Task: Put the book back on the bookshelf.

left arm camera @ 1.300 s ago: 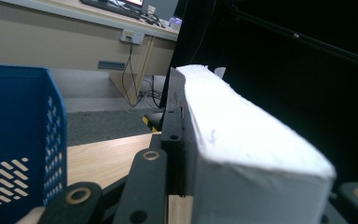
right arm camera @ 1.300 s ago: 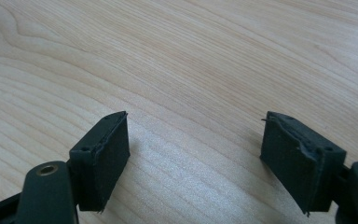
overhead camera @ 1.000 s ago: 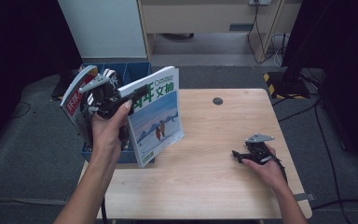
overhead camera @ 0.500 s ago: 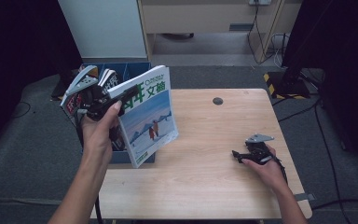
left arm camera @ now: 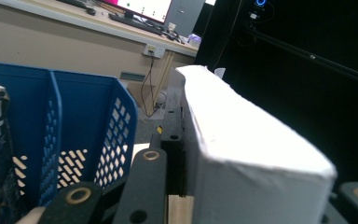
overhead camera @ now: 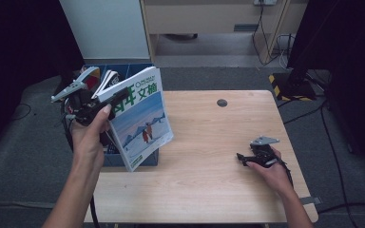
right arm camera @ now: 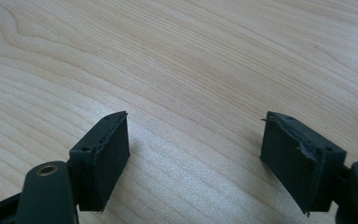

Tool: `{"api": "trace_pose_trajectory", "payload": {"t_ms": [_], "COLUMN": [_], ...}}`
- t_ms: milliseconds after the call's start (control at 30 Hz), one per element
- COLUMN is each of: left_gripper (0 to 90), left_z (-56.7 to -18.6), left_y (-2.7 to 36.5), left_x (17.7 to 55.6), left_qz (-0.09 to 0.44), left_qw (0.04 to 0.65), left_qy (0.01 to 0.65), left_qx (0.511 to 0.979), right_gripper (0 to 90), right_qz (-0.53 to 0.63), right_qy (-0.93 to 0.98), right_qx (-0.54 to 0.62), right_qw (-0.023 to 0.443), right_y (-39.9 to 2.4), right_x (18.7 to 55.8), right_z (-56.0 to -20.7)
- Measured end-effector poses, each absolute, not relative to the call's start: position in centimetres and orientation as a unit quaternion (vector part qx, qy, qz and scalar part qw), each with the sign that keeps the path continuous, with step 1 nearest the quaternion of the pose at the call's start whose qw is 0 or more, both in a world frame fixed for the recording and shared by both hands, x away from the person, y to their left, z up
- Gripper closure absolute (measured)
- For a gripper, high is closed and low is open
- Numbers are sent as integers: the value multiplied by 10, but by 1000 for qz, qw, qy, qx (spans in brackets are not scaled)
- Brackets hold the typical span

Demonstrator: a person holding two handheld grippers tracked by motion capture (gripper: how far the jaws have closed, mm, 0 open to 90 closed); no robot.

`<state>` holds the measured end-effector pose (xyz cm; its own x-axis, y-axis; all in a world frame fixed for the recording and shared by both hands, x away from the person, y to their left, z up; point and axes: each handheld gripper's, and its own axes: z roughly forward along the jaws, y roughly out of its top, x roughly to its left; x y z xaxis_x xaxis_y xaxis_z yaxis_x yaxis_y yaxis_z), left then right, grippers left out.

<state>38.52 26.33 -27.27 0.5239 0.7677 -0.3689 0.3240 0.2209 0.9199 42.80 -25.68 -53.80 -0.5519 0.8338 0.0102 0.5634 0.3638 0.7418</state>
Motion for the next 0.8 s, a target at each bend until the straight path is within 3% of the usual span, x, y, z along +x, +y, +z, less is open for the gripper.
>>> {"api": "trace_pose_trajectory", "payload": {"t_ms": [800], "left_gripper": [732], "left_z": [-262], "left_y": [302], "left_x": [375], "left_qz": [209], "left_qw": [627], "left_qy": [482], "left_qx": [575], "right_gripper": [235], "right_qz": [360], "right_qy": [804], "right_qx": [435], "right_qw": [188], "right_y": [-257], "right_x": [428], "right_z": [-538]}}
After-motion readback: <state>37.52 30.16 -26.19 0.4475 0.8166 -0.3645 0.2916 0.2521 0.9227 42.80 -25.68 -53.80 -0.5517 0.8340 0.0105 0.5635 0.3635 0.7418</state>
